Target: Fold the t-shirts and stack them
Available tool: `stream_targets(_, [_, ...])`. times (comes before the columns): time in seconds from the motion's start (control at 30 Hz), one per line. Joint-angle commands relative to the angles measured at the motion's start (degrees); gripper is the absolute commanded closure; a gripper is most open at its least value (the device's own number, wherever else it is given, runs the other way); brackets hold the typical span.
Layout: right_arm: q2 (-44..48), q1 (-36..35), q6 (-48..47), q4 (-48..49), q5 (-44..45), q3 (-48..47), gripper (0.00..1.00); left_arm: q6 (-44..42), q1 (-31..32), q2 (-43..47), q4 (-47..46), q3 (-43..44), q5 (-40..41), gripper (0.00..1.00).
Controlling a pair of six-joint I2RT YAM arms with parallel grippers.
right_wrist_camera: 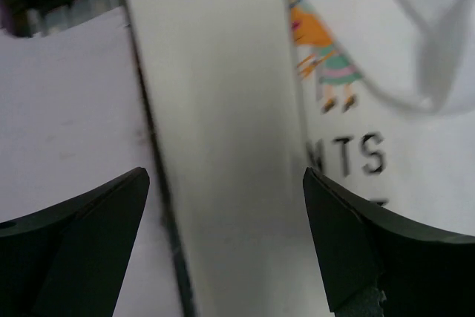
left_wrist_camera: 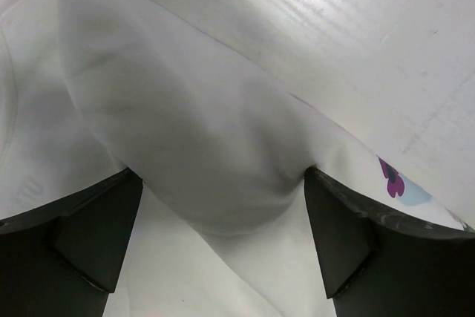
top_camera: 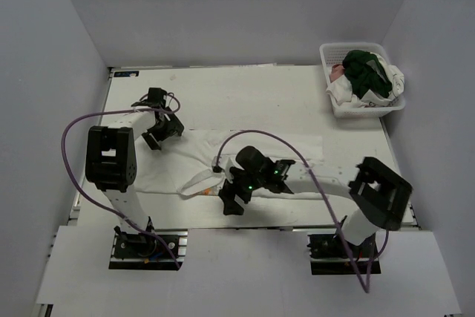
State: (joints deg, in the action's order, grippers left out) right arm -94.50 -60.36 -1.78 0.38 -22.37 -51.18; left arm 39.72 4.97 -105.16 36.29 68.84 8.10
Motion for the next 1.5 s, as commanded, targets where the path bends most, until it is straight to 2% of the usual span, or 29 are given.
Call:
stream_targets(0.0, [9.6, -1.4, 3.1, 0.8, -2.1, 4.8, 0.1, -1.5, -1.4, -1.9, -4.4, 1.4, -2.2, 0.0])
stream_targets(0.1, [13.5, -1.3, 2.7, 1.9, 0.3, 5.3, 0.1, -2.6, -1.4, -1.7, -3.6, 2.0, -3.7, 0.0])
stream_targets(0.17, [13.7, -1.0, 5.0, 2.8, 5.8, 4.3, 0.1, -2.6, -1.4, -0.3, -2.9, 2.0, -3.7, 0.0])
stream_targets(0.23, [13.2, 0.0, 7.7, 2.9, 13.8, 2.1, 0.1, -2.6, -1.4, 1.6, -1.8, 3.1, -3.0, 0.0])
stream_targets(0.27, [12.7, 0.6, 10.2, 2.5, 22.0, 1.5, 0.1, -2.1, -1.4, 3.9, -1.1, 3.1, -1.9, 0.0])
stream_targets(0.4, [12.2, 5.0, 16.7, 2.7, 32.6, -0.9, 0.1, -1.0, 0.1, 9.7, 4.5, 5.7, 2.2, 0.0])
stream_targets(0.47, [11.4, 6.8, 19.4, 0.8, 37.2, -1.8, 0.1, 0.1, 0.7, 12.1, 4.5, 4.7, -0.2, 0.0])
stream_targets(0.6, [12.7, 12.6, 28.0, -3.6, 41.4, 0.1, 0.1, -0.2, 1.7, 17.3, 0.6, -6.6, -7.7, 0.0])
stream_targets(0.67, [13.6, 15.3, 30.3, -4.5, 42.7, 2.0, 0.1, -0.2, 2.9, 17.9, -3.3, -10.3, -14.8, 0.0])
stream_targets(0.73, [14.8, 18.8, 32.1, -5.4, 41.4, 3.4, 0.1, -0.7, 4.6, 17.9, -7.2, -14.9, -22.8, 0.0])
stream_targets(0.83, [16.6, 21.5, 32.9, -5.8, 39.7, 6.1, 0.1, -0.2, 11.9, 16.4, -12.4, -17.6, -28.6, 0.0])
stream_targets(0.97, [19.4, 23.4, 33.3, -4.6, 37.8, 9.1, 0.1, -0.2, 19.3, 15.9, -12.4, -17.6, -29.1, 0.0])
stream_targets(1.0, [19.5, 24.1, 33.2, -4.7, 37.3, 9.6, 0.1, -0.2, 22.1, 15.9, -11.7, -17.6, -28.6, 0.0])
stream_targets(1.2, [19.5, 25.7, 31.5, -2.7, 32.9, 11.4, 0.1, -0.9, 29.3, 16.4, -6.0, -14.4, -23.1, 0.0])
stream_targets(1.37, [20.2, 25.5, 27.2, 1.6, 26.0, 12.6, 0.1, -3.7, 33.2, 14.0, -4.3, -9.8, -25.7, 0.0])
stream_targets(1.43, [19.9, 25.3, 24.2, 3.2, 23.4, 11.5, 0.1, -5.1, 33.8, 14.2, 1.2, -6.0, -20.6, 0.0])
stream_targets(1.47, [17.8, 25.1, 22.1, 3.4, 16.8, 10.8, 0.1, -4.6, 33.8, 15.4, 3.9, -4.6, -11.2, 0.0])
